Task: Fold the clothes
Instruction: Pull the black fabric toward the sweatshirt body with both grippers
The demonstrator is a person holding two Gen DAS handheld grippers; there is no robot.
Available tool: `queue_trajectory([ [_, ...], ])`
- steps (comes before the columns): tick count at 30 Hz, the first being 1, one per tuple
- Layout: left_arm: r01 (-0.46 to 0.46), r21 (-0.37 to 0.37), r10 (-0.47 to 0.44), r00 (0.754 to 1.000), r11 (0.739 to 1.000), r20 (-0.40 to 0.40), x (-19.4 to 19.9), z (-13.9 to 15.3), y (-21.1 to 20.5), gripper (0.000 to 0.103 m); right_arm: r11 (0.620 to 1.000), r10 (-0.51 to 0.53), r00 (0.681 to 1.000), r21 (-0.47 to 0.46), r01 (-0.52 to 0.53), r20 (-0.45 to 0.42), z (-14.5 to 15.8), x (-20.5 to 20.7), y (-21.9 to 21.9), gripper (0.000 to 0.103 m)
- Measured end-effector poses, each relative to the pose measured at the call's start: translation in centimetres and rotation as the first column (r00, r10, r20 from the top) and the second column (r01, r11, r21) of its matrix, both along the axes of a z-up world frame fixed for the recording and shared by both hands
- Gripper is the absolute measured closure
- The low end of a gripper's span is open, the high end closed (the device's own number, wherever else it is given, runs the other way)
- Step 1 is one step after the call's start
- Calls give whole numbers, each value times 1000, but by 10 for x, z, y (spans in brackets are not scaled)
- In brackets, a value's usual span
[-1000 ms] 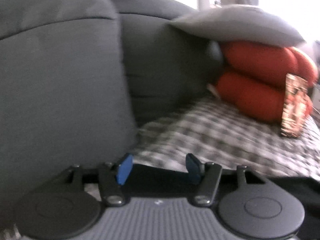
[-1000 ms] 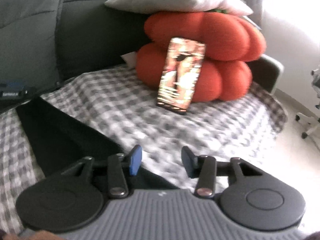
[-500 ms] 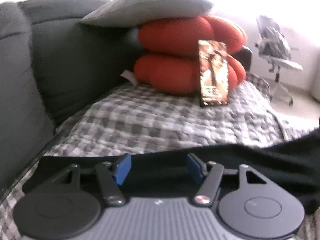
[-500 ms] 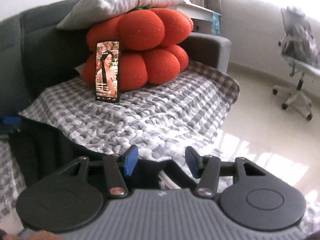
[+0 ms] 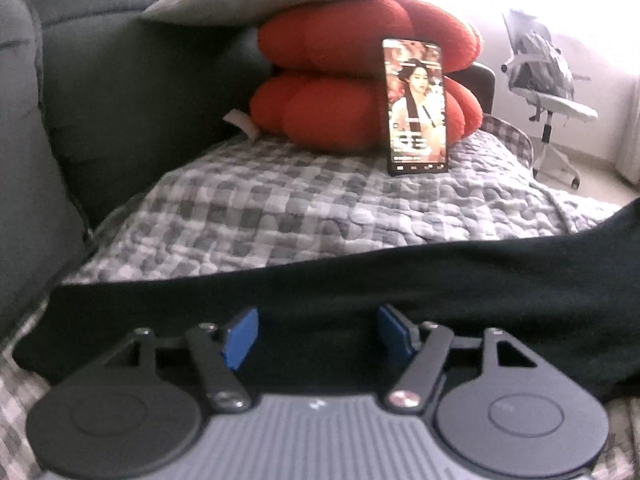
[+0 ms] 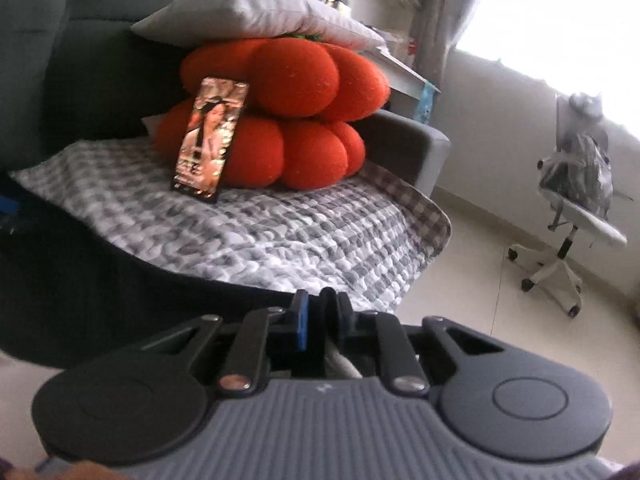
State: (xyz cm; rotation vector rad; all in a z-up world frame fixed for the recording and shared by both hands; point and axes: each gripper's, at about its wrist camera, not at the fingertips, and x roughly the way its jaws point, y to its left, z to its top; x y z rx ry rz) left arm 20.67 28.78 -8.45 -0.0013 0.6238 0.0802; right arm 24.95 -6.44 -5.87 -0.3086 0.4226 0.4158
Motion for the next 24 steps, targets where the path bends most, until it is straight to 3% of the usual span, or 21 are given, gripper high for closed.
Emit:
queue_trajectory([
  [4,-4,14,4,1000,1000,1,0,-1,-2,31,1000,-4,995,-12,2,-100,-15,23,2,88],
  [8,-10,11,10,1000,1000,1,0,0,-1,30,1000,-17,993,21,19,-116,-13,26,-1,84],
  [10,-11,13,11,1000,1000,3,0,1,-2,30,998,-27,991,52,33,-128,-9,26,-7,65],
  [13,-15,50,15,1000,999,1,0,7,-9,30,993,-26,987,114,44,-159,0,26,-19,48],
  [16,17,24,-17,1000,1000,9,-1,21,-19,30,984,-38,984,165,67,-172,21,20,-46,46],
  [20,95,-46,-94,996,994,7,2,41,-43,30,985,-92,984,132,113,-151,42,8,-85,45],
  [24,174,-65,-174,985,983,8,10,53,-79,29,983,-152,977,76,165,-146,43,-2,-117,45],
])
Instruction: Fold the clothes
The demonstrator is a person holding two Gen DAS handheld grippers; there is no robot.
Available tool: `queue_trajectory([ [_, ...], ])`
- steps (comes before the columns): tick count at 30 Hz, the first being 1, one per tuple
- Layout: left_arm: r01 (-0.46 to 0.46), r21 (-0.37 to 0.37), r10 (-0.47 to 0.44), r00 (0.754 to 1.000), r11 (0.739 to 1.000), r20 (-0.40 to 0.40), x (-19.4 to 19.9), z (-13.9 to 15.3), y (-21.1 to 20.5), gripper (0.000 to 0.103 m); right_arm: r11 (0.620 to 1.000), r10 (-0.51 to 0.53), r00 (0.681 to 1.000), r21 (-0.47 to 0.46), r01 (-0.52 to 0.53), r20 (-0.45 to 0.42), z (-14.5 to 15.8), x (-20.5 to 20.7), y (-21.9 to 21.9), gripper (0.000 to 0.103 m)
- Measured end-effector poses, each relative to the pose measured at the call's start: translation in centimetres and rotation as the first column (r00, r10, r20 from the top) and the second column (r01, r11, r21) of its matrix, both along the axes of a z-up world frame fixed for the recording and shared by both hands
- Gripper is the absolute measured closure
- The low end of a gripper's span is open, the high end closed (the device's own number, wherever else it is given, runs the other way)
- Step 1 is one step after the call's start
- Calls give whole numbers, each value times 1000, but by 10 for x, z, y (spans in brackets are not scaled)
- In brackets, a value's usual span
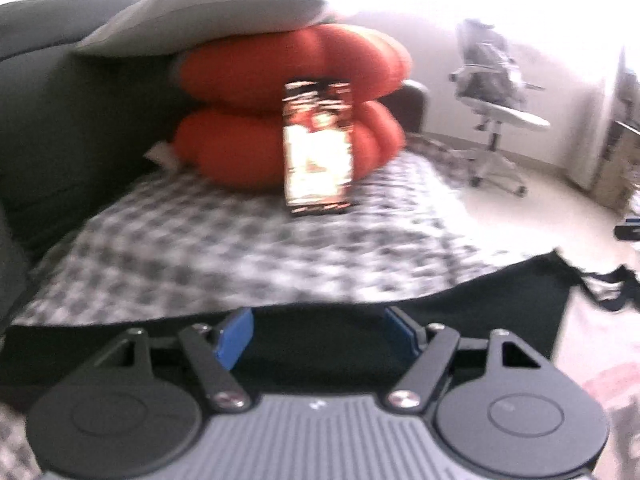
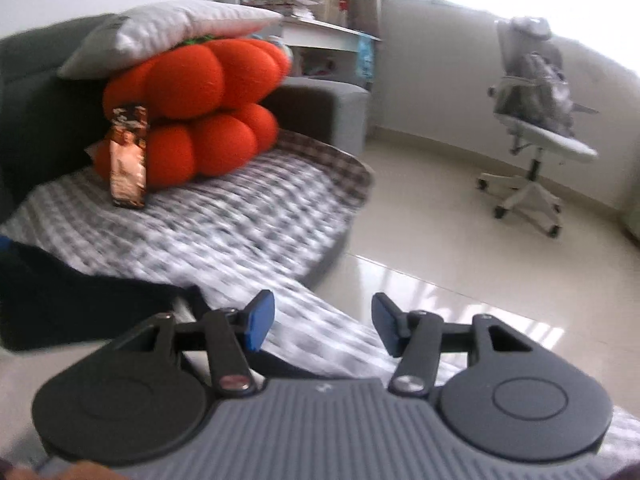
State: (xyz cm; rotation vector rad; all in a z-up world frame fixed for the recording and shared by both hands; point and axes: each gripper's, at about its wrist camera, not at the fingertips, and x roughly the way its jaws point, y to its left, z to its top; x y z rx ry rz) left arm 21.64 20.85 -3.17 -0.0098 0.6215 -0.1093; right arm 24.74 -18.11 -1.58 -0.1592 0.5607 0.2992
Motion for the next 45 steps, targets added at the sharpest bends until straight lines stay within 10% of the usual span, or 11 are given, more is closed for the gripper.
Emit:
queue_trajectory([
  [8,163,67,-163,987,984,6,11,1,-94,39,998,-47,998,43,49,-46,-26,-11,-43,47],
  [19,354,137,-359,933,925,18,30,-15,-189,74,998,-27,1000,65,27,10,-42,-23,-42,103],
  [29,343,148,-353,935,928,43,42,-34,-202,72,995,-96,995,-2,96,-40,-57,-7,-49,103],
  [36,317,61,-320,945,947,64,31,-24,-186,58,995,-89,995,30,90,-52,-45,-24,-53,86],
  [39,317,21,-317,947,948,55,14,-19,-175,57,997,-72,996,35,74,-49,-39,-43,-52,51],
  [45,314,18,-315,949,949,32,-37,-24,-155,55,997,4,996,74,2,-84,-33,-94,-46,51],
])
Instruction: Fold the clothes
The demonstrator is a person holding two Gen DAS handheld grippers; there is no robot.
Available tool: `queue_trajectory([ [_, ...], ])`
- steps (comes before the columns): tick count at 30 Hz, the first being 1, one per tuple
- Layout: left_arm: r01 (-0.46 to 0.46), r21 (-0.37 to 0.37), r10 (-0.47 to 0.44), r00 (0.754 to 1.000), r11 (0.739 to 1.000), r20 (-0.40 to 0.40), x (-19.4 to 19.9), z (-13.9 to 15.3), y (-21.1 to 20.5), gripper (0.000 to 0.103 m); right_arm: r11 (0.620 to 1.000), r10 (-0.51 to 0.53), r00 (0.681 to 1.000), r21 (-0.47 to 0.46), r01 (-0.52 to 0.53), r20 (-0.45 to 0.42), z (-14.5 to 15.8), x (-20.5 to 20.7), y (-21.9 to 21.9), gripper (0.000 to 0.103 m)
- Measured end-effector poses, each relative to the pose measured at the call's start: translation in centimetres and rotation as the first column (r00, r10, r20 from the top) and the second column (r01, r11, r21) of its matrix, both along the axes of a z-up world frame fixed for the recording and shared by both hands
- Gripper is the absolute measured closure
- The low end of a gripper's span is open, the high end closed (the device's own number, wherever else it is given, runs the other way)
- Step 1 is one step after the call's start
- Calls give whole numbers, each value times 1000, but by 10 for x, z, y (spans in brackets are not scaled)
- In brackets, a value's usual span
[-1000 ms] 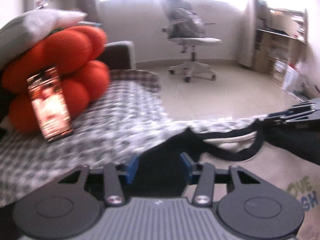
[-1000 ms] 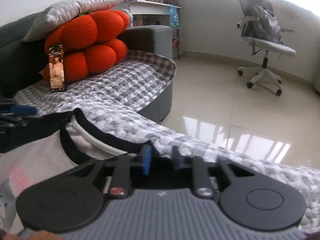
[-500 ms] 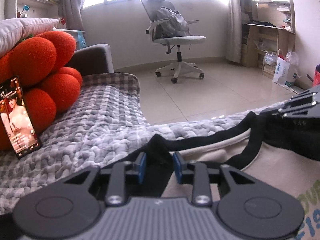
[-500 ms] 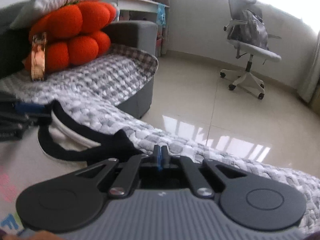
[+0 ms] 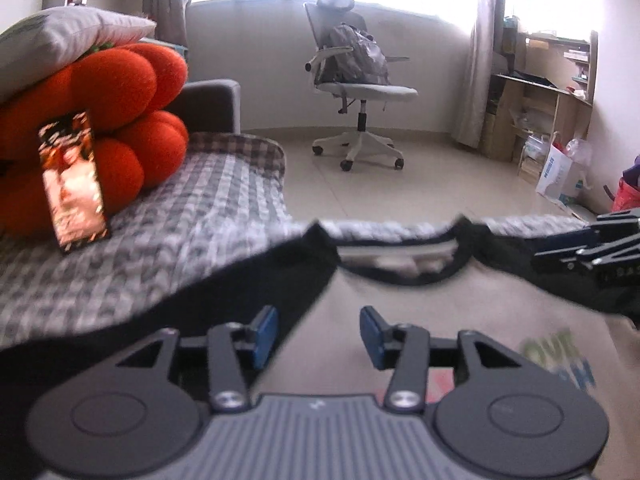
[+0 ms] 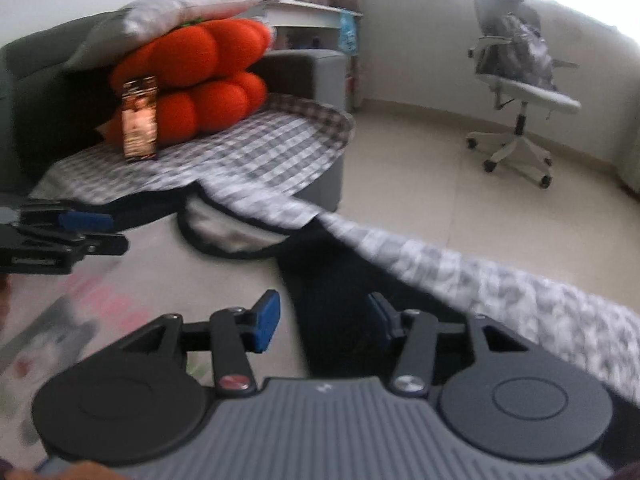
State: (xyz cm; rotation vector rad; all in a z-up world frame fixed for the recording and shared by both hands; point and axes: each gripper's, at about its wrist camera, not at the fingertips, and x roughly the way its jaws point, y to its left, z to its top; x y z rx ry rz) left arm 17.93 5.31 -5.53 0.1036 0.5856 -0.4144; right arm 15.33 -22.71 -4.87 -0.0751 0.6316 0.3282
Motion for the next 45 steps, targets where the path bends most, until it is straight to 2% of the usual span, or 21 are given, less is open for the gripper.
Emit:
queue_trajectory([
  [8,-26,-6,26,999,1000,-22,-70,1,27,55,997,74,996,-16,-74,-49,3,-72,20,51],
  [14,-34,25,35,998,999,-49,-121,6,45,55,994,106,985,16,-104,-135,4,-120,17,51],
  [19,-10,67,17,994,998,-112,-157,16,64,53,990,142,965,26,-140,-220,8,-156,8,51],
  [24,0,89,15,986,996,-166,-189,27,92,50,989,148,929,69,-133,-339,10,-179,-8,51],
  [27,-25,42,34,973,999,-229,-198,30,116,50,988,137,917,119,-98,-375,13,-194,-22,51],
  [30,-65,-28,53,948,997,-314,-203,28,143,50,983,125,906,174,-58,-404,13,-206,-36,51],
  [33,-104,-120,44,907,987,-419,-204,20,168,50,974,126,891,227,-27,-436,8,-217,-47,51],
  [35,-134,-179,29,869,975,-494,-205,12,182,50,965,129,877,262,-4,-462,3,-224,-54,51],
  [37,-163,-214,20,836,963,-548,-207,1,195,53,954,139,872,299,8,-469,0,-231,-62,52],
  [38,-173,-226,17,827,959,-561,-209,-3,199,53,947,145,867,320,18,-478,-1,-234,-66,53],
  [43,-210,-341,-33,809,916,-587,-215,-18,219,54,915,164,831,396,74,-532,-15,-246,-81,63],
  [45,-224,-385,-52,805,895,-591,-217,-22,225,55,895,178,824,437,92,-538,-20,-251,-86,63],
])
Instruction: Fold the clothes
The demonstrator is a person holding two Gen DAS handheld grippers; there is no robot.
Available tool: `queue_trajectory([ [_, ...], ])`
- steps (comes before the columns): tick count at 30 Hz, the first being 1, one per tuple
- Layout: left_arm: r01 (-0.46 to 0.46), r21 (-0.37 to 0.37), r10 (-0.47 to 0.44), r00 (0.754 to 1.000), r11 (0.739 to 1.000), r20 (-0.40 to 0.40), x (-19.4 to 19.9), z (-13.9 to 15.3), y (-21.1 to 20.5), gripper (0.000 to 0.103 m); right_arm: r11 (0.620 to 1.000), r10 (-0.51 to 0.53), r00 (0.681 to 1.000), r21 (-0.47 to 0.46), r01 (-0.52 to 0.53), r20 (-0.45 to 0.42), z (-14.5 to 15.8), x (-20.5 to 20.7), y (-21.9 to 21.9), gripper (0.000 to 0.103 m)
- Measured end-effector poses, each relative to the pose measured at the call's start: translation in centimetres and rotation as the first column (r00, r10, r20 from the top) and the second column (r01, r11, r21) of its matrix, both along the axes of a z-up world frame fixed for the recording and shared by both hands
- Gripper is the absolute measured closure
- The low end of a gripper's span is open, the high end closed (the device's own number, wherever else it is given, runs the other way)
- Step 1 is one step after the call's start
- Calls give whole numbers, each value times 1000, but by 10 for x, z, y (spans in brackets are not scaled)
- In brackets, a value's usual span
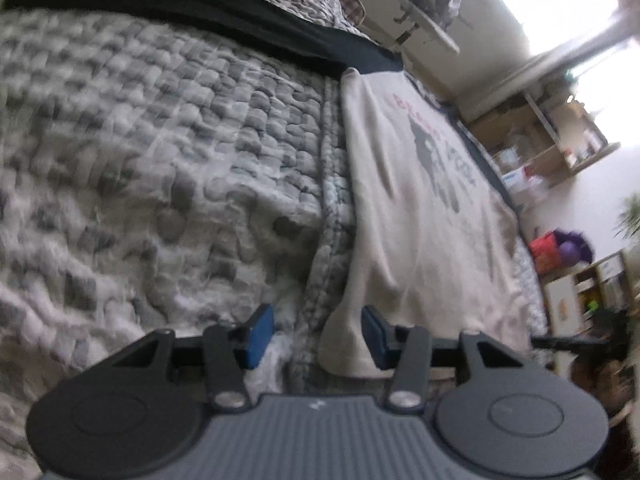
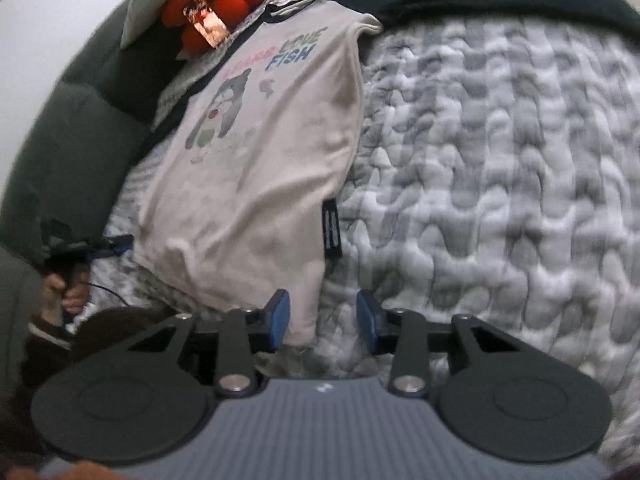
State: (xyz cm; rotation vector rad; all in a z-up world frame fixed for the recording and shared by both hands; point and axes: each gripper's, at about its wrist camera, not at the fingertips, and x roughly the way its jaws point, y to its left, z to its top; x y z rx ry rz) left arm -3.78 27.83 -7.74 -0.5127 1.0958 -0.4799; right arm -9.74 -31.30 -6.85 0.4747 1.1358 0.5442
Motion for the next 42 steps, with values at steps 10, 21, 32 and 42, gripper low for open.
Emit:
queue_trajectory([
  [10,2,-48,-1,1000,999,23,-7,-1,10,63,996,26,999,88,-23,-29,-7,-4,9,70],
  [21,69,-14,-68,998,998,14,-13,-3,-10,73,998,28,999,48,-27,-21,-6,0,13,70],
  [32,43,-13,-41,994,999,102,-34,21,-41,95,999,46,996,-24,-44,78,18,-10,32,95],
  [42,-26,-96,44,981,995,190,-57,64,-18,95,998,-17,975,56,5,220,76,-30,2,96],
])
